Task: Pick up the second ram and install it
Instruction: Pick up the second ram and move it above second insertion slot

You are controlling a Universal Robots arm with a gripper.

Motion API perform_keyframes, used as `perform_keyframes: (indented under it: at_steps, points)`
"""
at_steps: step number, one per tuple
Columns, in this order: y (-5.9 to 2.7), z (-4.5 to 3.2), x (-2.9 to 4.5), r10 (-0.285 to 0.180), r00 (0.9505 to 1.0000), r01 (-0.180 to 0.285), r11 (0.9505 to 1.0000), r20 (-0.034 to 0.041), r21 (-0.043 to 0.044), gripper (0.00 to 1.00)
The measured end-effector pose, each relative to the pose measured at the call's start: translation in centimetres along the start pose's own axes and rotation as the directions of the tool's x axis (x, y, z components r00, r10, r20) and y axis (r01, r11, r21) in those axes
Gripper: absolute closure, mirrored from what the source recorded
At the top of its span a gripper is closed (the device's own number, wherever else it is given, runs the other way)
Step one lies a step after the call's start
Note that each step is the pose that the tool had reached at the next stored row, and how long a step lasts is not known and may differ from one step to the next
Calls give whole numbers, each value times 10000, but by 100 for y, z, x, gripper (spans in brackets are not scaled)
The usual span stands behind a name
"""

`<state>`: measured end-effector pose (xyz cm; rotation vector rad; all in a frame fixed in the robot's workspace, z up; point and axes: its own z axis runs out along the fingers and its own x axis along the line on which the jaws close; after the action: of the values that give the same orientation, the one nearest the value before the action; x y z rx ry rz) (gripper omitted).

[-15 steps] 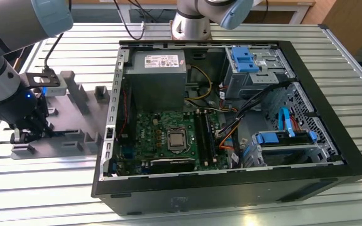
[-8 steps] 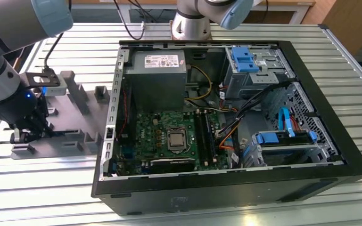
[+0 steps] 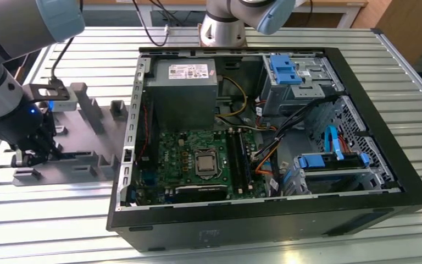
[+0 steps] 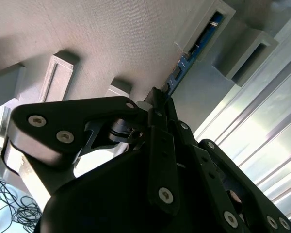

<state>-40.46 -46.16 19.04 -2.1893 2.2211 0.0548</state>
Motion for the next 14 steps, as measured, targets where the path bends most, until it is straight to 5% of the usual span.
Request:
perform_keyframes:
  at_steps: [14]
  points:
    - [1,-45,-2,0,10000,0,10000,-2,-3,86]
